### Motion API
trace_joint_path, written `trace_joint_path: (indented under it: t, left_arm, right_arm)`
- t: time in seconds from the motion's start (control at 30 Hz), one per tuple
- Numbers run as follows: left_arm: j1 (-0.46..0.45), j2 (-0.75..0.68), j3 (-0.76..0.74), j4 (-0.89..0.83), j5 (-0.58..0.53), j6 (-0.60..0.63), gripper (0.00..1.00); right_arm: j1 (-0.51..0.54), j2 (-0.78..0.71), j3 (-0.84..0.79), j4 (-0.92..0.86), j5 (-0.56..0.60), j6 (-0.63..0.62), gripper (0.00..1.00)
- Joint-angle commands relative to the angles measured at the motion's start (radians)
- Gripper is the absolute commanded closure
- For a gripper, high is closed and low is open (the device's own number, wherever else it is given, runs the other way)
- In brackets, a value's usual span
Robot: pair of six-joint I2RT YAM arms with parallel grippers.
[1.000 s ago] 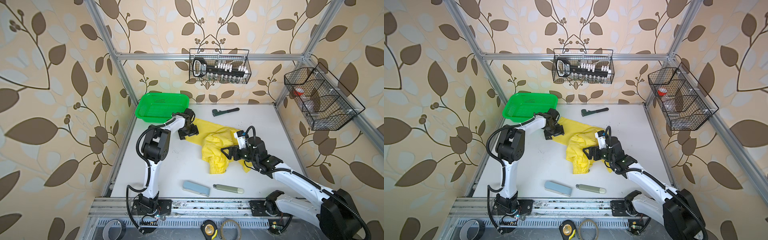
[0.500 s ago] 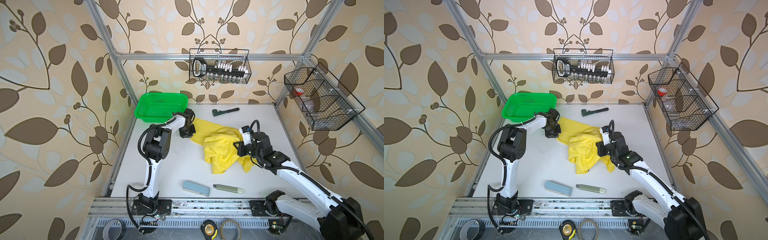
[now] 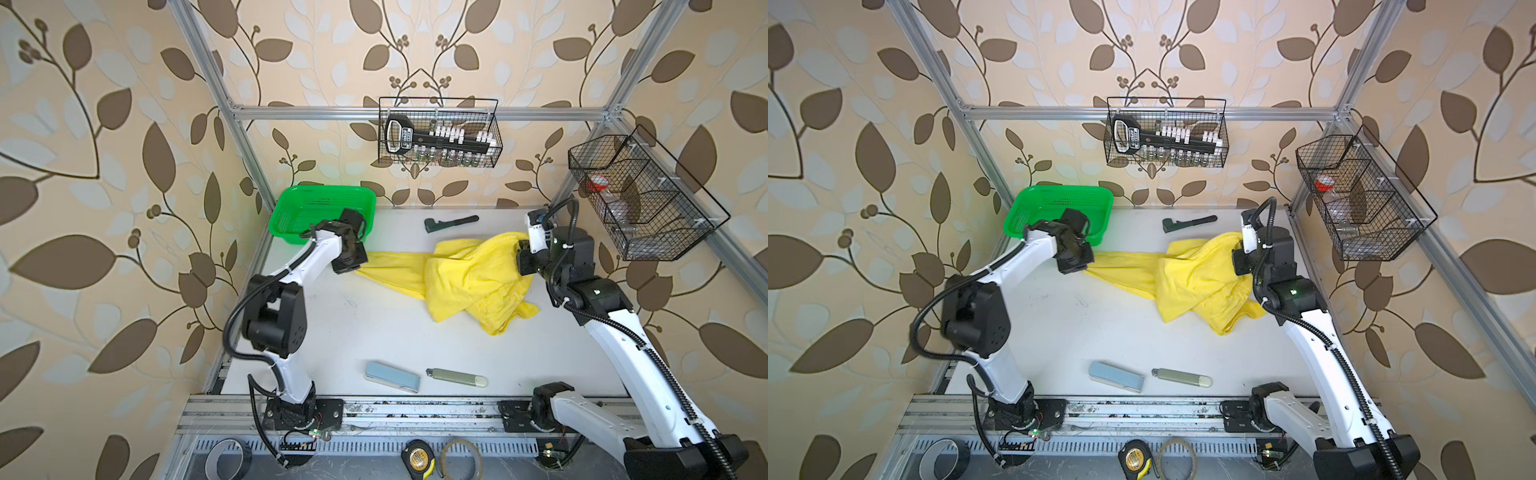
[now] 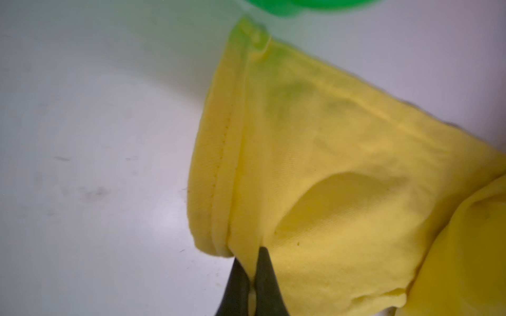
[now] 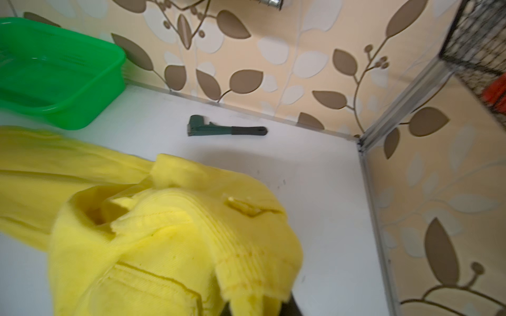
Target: Fold and stack the trousers
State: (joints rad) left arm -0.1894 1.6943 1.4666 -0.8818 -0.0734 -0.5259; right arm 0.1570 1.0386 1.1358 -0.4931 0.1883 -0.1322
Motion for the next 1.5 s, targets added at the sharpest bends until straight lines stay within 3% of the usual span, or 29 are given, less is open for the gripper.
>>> trace_joint_path:
  t: [0.0,0.13,0.23,0.4,0.77,0.87,0.93,1.07,1.27,1.47]
  left_arm:
    - [0.113,-0.160,-0.053,-0.104,-0.192,0.026,1.00]
    - [0.255,-0.248,-0.087,-0.106,-0.275,0.079,1.00]
    - [0.327,-0.249,-0.065,-0.104,-0.268,0.096,1.00]
    - [0.336,-0.206,-0.045,-0.110,-0.178,0.099,1.00]
    - [0.336,-0.132,-0.215,-0.030,-0.096,0.125,0.99]
    - [0.321,-0.110,-0.209,-0.025,-0.029,0.136,0.91]
    - [0.290,-0.112,-0.193,-0.041,-0.027,0.140,0.78]
    - [0.248,-0.146,-0.203,-0.067,-0.023,0.099,0.60]
    - [0.191,-0.217,-0.233,-0.090,0.033,-0.037,0.29]
    - [0.144,-0.300,-0.230,-0.076,0.064,-0.226,0.23]
  right_arm:
    - [-0.035,0.031,0.095,0.018,0.105,-0.135,1.00]
    - [-0.068,0.085,0.185,0.034,0.069,-0.161,1.00]
    - [-0.075,0.118,0.224,0.051,0.030,-0.148,1.00]
    - [-0.089,0.132,0.188,0.060,-0.085,-0.055,1.00]
    - [-0.206,0.065,-0.086,-0.046,-0.279,0.131,1.00]
    - [-0.209,0.049,-0.128,-0.045,-0.310,0.134,1.00]
    - [-0.208,0.031,-0.145,-0.059,-0.337,0.136,1.00]
    - [-0.200,-0.013,-0.180,-0.111,-0.414,0.090,1.00]
    - [-0.131,-0.140,-0.234,-0.166,-0.337,-0.048,1.00]
    - [-0.132,-0.253,-0.276,-0.203,-0.279,-0.127,1.00]
